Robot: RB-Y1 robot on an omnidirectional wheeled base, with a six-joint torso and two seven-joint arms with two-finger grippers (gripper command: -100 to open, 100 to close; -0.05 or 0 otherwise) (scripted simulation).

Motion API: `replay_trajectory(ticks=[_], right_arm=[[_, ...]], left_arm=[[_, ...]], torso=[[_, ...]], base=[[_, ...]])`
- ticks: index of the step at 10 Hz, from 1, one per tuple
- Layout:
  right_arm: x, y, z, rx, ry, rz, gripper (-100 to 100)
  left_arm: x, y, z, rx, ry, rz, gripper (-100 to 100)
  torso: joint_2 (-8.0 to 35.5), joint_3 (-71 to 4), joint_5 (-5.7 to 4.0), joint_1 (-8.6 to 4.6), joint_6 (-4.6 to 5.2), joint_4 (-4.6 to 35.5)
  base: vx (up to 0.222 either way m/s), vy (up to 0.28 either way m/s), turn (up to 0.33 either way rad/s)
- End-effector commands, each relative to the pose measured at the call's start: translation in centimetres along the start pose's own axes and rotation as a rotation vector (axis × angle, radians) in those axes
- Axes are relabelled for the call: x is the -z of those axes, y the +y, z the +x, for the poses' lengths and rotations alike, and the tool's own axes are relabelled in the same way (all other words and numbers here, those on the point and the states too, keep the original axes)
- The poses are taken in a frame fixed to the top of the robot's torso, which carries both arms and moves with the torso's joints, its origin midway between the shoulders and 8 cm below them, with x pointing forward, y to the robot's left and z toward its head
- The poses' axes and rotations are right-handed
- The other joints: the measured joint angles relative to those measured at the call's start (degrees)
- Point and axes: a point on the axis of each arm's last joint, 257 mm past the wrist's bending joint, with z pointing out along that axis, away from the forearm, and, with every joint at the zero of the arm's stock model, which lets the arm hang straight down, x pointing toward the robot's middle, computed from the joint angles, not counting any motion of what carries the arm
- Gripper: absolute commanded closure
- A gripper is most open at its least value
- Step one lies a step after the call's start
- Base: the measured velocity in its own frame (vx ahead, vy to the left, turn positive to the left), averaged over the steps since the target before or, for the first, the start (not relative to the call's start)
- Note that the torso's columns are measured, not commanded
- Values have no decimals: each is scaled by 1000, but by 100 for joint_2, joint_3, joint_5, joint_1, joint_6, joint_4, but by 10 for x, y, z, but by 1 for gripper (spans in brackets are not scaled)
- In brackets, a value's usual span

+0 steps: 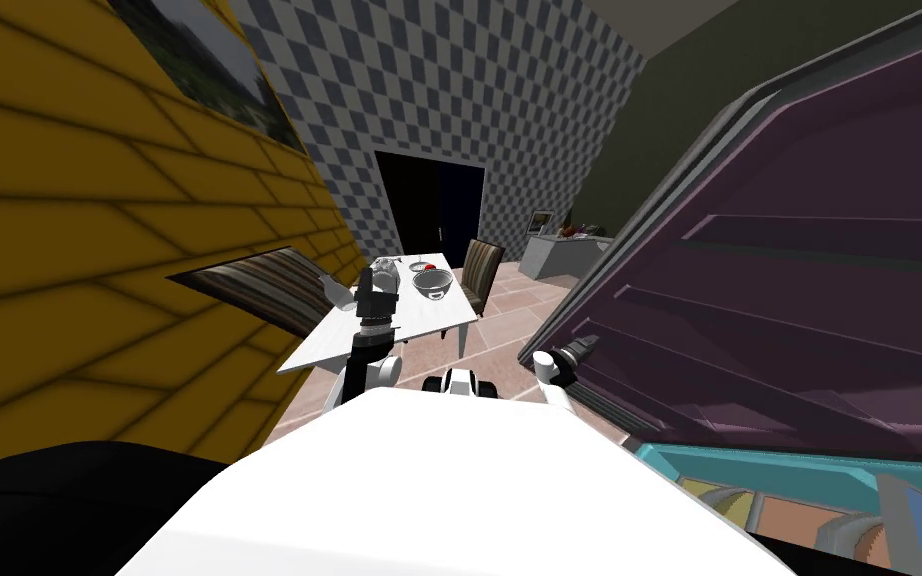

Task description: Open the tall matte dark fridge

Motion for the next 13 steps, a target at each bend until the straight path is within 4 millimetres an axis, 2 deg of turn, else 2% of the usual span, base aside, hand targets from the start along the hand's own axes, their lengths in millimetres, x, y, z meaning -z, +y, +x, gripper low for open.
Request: replay_trajectory(ticks=[1,2,3,4,5,6,7,11,12,13], right_arm=[[-16,10,28,-12,69,-22,-100],[-18,10,33,-12,81,-24,-100],[-25,16,49,-20,121,-37,-100],[-26,17,53,-20,130,-38,-100],[-32,23,70,-27,170,-51,-100],[-33,24,73,-27,178,-52,-100],[-39,30,92,-34,220,-66,-100],[-47,44,132,-48,314,-94,-100],[-49,50,148,-55,350,-105,-100],[-49,50,150,-55,357,-106,-100]], left_arm=[[0,0,0,0,0,0,0],[0,0,0,0,0,0,0],[0,0,0,0,0,0,0],[0,0,0,0,0,0,0],[0,0,0,0,0,0,0],[0,0,0,0,0,0,0],[0,0,0,0,0,0,0],[0,0,0,0,0,0,0],[0,0,0,0,0,0,0],[0,0,0,0,0,0,0]], torso=[[-1,-1,0,-3,4,-1],[-1,-1,0,-1,0,0],[-1,-1,0,-4,3,-1],[-4,-2,-1,-1,-2,-1],[-2,-1,0,-3,5,-1],[-1,-1,0,-1,0,0],[0,0,0,-3,3,0],[0,-1,0,-3,1,0],[0,0,-1,-5,2,0],[-1,-1,-1,-3,-1,0]], base=[[1,22,163],[2,16,124],[5,20,257],[7,15,138],[5,19,200],[4,15,114],[2,19,237],[7,20,176],[4,15,198],[7,11,109]])
